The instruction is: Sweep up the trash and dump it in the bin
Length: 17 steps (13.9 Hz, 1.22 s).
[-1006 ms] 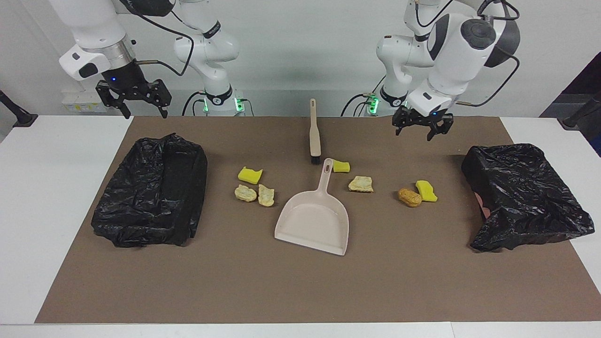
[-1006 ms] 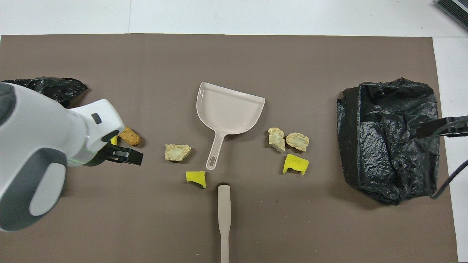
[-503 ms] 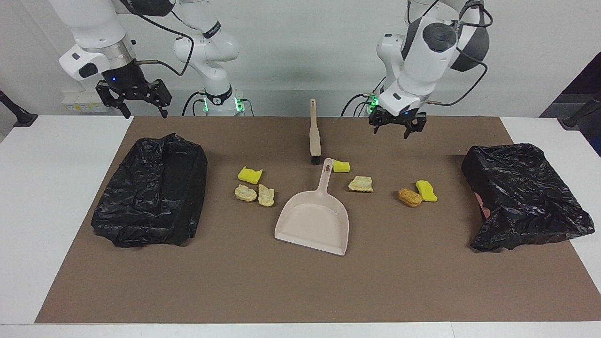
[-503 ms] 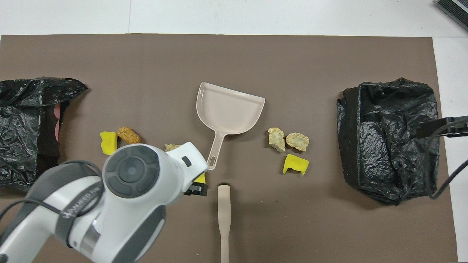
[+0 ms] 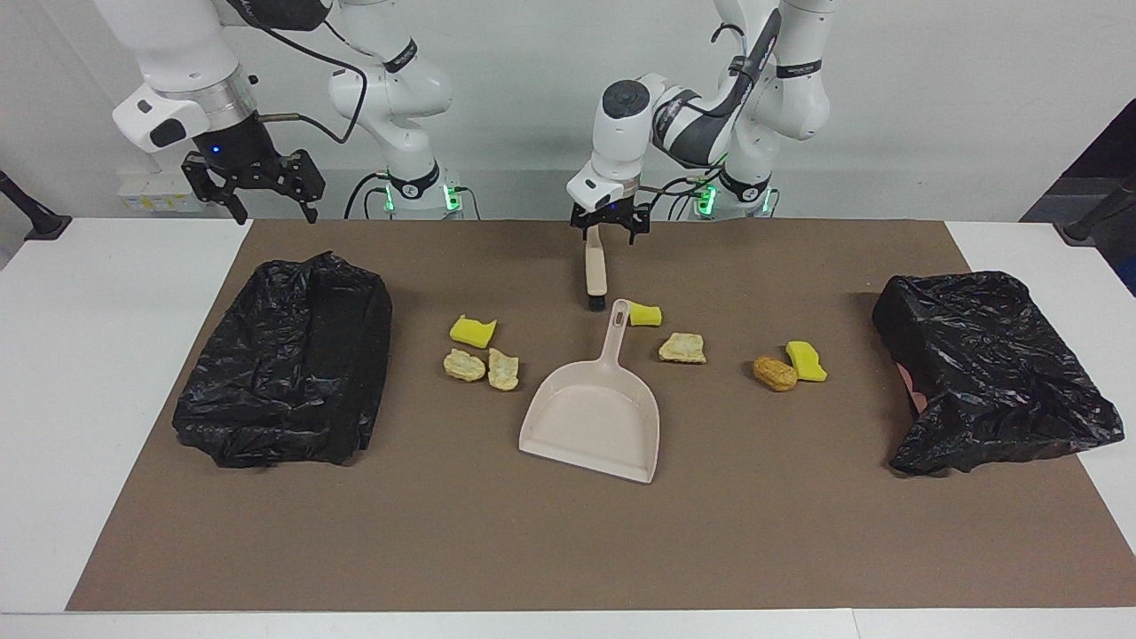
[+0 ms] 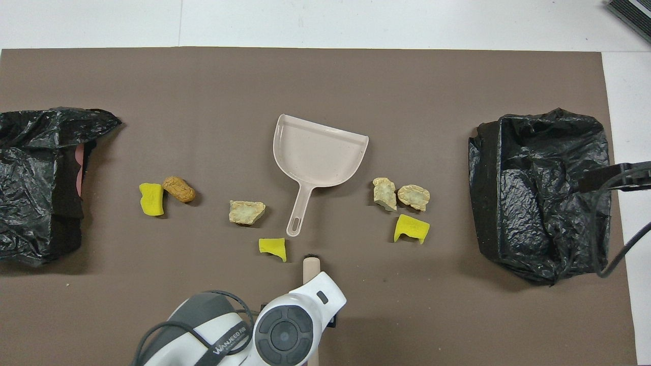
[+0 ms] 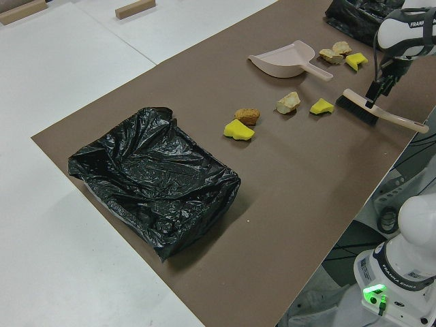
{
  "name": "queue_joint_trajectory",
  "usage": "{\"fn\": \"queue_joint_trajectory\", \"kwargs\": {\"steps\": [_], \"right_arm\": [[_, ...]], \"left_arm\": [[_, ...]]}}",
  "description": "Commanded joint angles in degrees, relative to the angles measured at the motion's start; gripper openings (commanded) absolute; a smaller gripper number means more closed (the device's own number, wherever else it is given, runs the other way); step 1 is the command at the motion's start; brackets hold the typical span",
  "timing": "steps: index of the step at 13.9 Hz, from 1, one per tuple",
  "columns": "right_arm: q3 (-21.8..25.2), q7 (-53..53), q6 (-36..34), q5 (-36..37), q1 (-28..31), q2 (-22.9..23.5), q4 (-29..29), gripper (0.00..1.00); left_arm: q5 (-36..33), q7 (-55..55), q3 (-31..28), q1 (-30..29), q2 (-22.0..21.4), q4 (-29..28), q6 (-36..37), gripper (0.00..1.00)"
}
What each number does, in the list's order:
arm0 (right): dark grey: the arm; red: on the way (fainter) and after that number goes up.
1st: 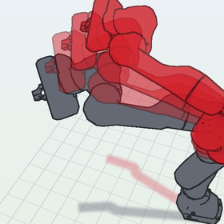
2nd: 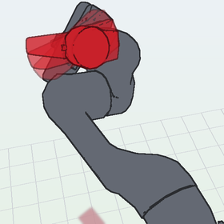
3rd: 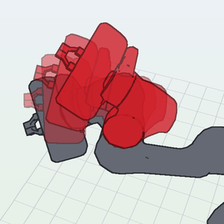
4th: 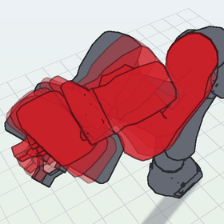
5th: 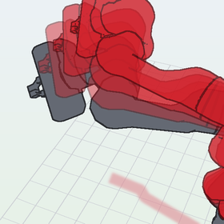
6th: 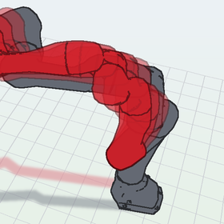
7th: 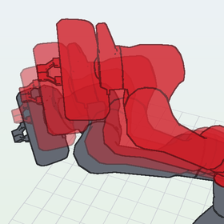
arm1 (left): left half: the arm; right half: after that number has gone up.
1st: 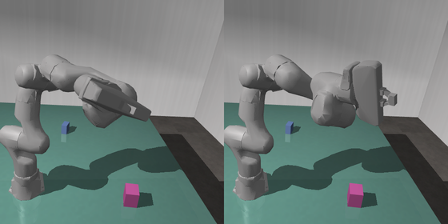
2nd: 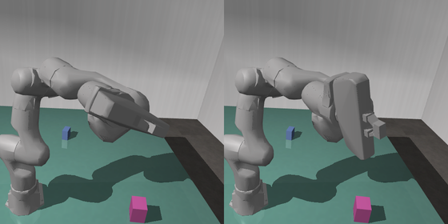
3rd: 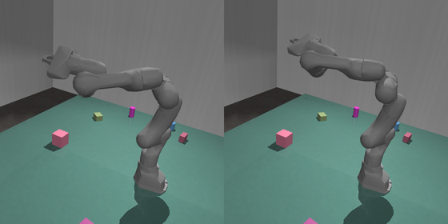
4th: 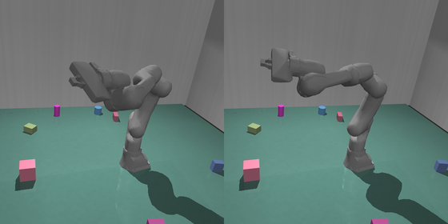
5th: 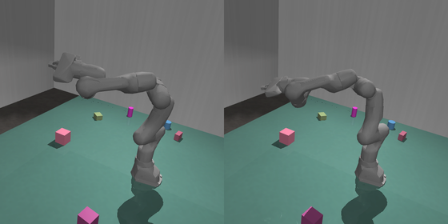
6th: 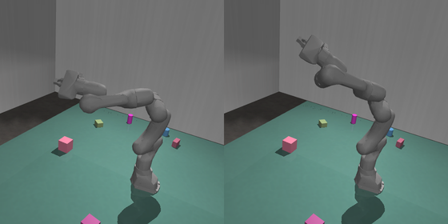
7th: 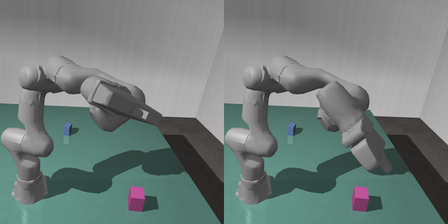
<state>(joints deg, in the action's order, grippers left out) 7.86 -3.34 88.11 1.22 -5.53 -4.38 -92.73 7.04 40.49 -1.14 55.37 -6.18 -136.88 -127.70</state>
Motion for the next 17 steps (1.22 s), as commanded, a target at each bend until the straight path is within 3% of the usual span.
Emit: {"fn": "queue_joint_trajectory", "kwargs": {"steps": [1, 5, 6, 7, 8, 9, 12, 17], "right_arm": [[-0.2, -1.1, 0.5, -0.1, 0.3, -0.5, -0.3, 1.00], [-0.2, -1.1, 0.5, -0.1, 0.3, -0.5, -0.3, 1.00], [-0.2, -1.1, 0.5, -0.1, 0.3, -0.5, -0.3, 1.00], [-0.2, -1.1, 0.5, -0.1, 0.3, -0.5, -0.3, 1.00], [-0.1, -1.1, 0.5, -0.1, 0.3, -0.5, -0.3, 1.00], [-0.2, -1.1, 0.5, -0.1, 0.3, -0.5, -0.3, 1.00], [-0.2, -1.1, 0.5, -0.1, 0.3, -0.5, -0.3, 1.00], [-0.3, -1.2, -0.3, -0.1, 0.3, -0.6, -0.5, 1.00]], "left_arm": [[1.7, 3.6, -1.1, 3.9, -0.6, -3.2, -3.9, 1.00], [4.6, 6.3, -1.1, 5.7, -0.8, -3.5, -3.3, 1.00], [4.6, 8.2, -1.1, 6.1, -0.8, -3.4, -3.3, 0.74], [4.6, 9.2, -1.1, 6.1, -0.8, -3.3, -3.3, 0.40], [4.6, 9.3, -1.2, 6.0, -0.8, -3.4, -3.0, 0.16], [4.7, 9.3, -1.1, 5.6, -0.8, -3.5, -2.4, 0.03], [8.2, 9.5, -1.3, 5.5, -0.9, -3.4, -0.4, 0.00], [8.3, 9.0, -1.4, 5.3, -0.8, -3.3, 0.2, 0.01]]}}
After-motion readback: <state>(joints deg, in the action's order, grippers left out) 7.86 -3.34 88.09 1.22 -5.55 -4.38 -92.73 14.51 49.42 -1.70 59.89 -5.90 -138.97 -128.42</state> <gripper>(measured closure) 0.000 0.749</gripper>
